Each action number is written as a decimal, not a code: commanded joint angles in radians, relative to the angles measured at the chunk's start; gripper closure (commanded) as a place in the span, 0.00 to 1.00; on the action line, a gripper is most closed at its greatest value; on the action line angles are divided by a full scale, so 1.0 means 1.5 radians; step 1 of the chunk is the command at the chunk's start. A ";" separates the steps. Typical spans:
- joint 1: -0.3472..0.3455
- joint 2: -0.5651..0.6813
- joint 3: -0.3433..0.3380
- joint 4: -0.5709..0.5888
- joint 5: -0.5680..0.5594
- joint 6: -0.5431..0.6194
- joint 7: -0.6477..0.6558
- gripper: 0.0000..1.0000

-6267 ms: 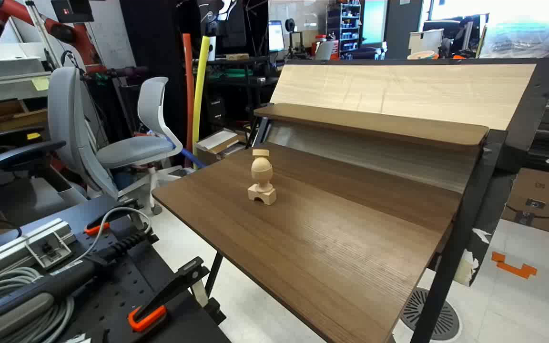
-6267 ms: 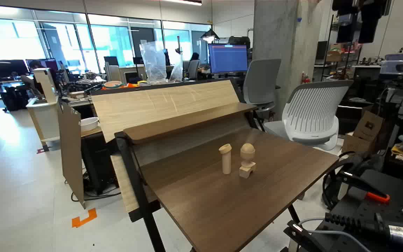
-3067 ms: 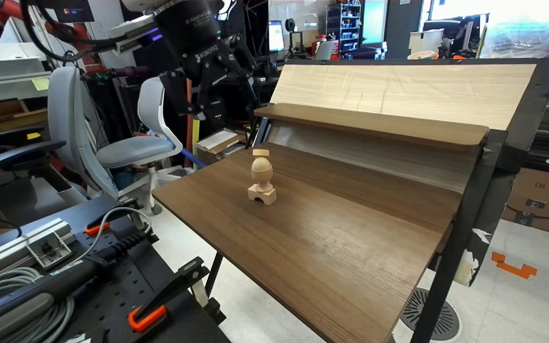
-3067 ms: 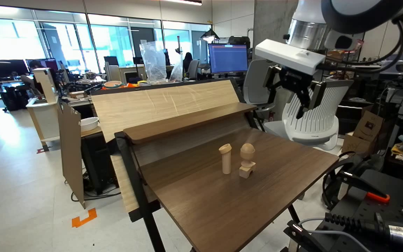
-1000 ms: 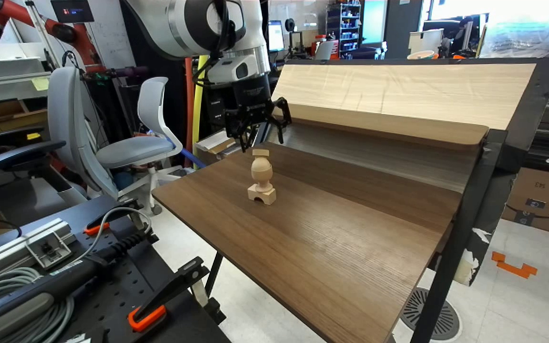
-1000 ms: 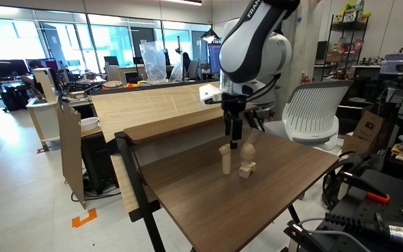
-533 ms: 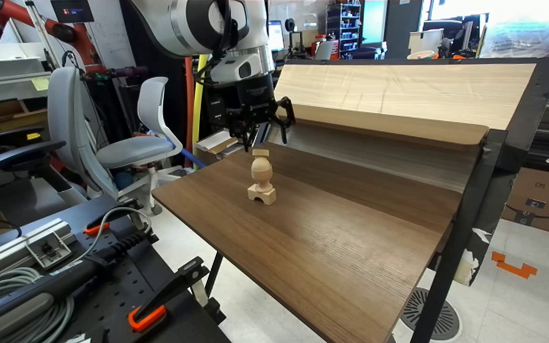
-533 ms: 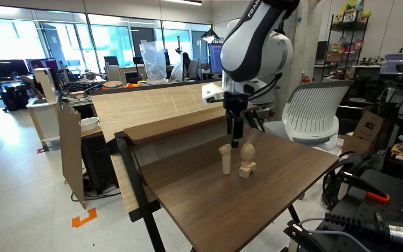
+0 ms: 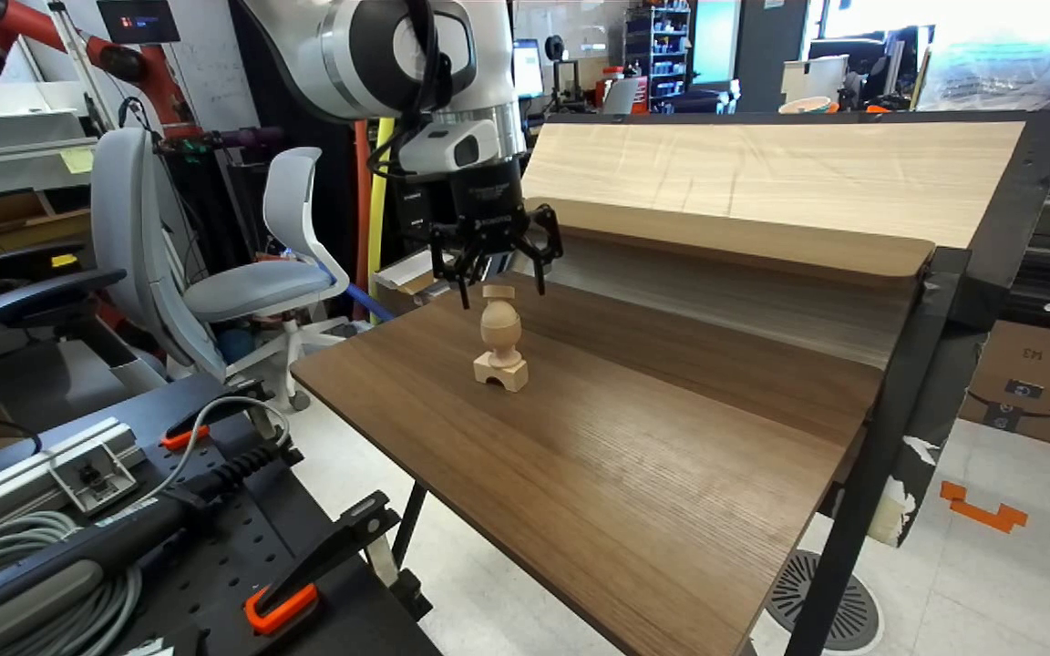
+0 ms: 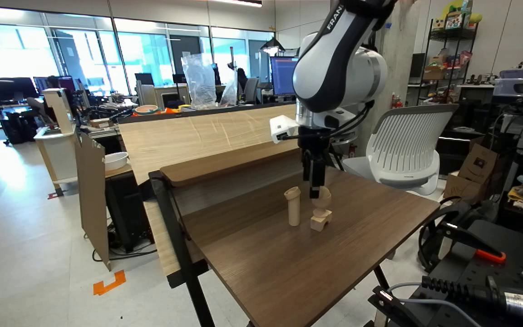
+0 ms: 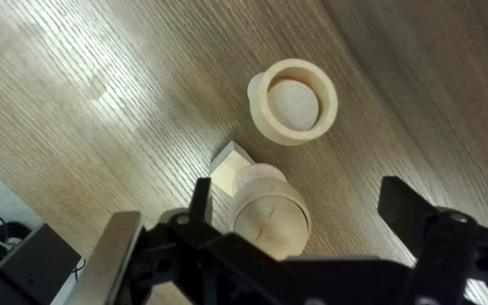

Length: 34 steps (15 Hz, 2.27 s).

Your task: Remove the wooden egg holder from the square block

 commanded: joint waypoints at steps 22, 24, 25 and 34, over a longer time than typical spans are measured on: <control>0.017 -0.024 -0.025 -0.056 0.016 0.020 -0.053 0.72; 0.020 -0.040 -0.022 -0.065 0.017 0.023 -0.067 0.72; 0.021 -0.045 -0.021 -0.065 0.018 0.022 -0.072 0.72; 0.018 -0.131 0.005 -0.082 0.052 0.007 -0.114 0.72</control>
